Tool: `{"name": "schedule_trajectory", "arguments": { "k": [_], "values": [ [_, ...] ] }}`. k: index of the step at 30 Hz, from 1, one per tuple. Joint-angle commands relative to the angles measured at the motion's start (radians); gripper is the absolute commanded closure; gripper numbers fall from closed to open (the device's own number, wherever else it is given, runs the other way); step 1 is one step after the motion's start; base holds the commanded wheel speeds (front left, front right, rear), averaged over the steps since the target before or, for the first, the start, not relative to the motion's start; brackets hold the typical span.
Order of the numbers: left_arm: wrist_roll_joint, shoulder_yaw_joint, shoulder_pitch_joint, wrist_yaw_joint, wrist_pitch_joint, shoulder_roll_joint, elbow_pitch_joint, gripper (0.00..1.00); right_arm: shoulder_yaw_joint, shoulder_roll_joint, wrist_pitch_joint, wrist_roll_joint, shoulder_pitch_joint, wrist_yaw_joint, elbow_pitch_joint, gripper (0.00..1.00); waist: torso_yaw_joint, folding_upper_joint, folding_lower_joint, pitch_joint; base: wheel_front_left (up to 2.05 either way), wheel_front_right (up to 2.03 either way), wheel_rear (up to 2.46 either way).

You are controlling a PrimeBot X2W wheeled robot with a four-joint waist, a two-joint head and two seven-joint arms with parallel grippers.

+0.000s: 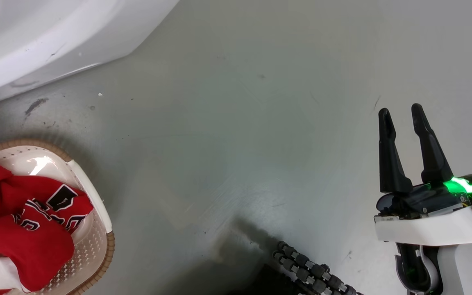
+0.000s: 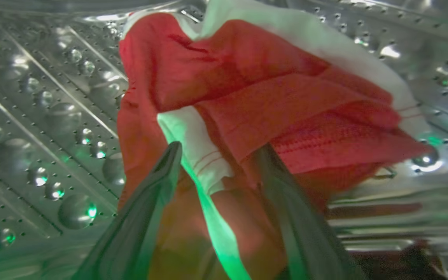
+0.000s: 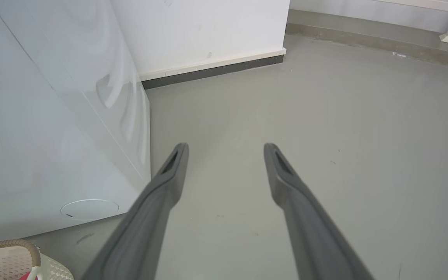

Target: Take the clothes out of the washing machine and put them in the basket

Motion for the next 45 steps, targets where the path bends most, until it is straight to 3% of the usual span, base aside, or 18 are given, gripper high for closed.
{"name": "schedule_trajectory", "arguments": {
  "k": [1,7,8,9,10,17,31,45],
  "values": [
    [0.003,-0.004,-0.003,0.004,0.011,0.005,-0.008,0.0,-0.002,0.001,-0.002,0.003,0.012,0.0,-0.006,0.0,0.001,0.0,-0.0001,0.005,0.0,0.0,0.0],
    [0.001,-0.009,0.007,0.019,0.073,0.02,-0.06,0.0,0.004,0.001,-0.001,0.01,0.013,0.0,-0.014,0.0,0.003,0.0,-0.0001,0.021,0.0,0.0,0.0],
    [-0.001,-0.008,0.007,0.019,0.086,0.022,-0.062,0.57,0.005,0.001,-0.002,0.012,0.011,0.0,-0.016,0.0,0.003,0.0,-0.0001,0.022,0.0,0.0,0.0],
    [-0.003,-0.006,0.004,0.021,0.088,0.027,-0.067,0.96,0.006,0.001,-0.001,0.013,0.009,0.0,-0.016,0.0,0.002,0.0,-0.0001,0.024,0.0,0.0,0.0],
    [-0.005,-0.005,0.002,0.021,0.087,0.03,-0.068,1.0,0.006,0.001,-0.001,0.015,0.007,0.0,-0.017,0.0,0.001,0.0,-0.0001,0.025,0.0,0.0,0.0],
    [-0.009,0.0,-0.032,0.018,0.027,0.051,-0.04,1.0,0.003,0.001,-0.001,0.018,-0.004,0.0,-0.019,0.0,-0.007,0.0,-0.0001,0.02,0.0,0.0,0.0],
    [-0.006,-0.013,-0.157,-0.02,-0.371,0.04,0.161,1.0,0.014,0.001,-0.002,0.012,-0.054,0.0,-0.007,0.0,-0.023,0.0,-0.0001,-0.031,0.0,0.0,0.0],
    [-0.107,0.025,-0.003,-0.024,-0.684,-0.081,0.301,1.0,-0.046,0.001,-0.002,-0.033,-0.03,0.0,0.003,0.0,0.066,0.0,-0.0001,-0.183,0.0,0.0,0.0]
  ]
}}
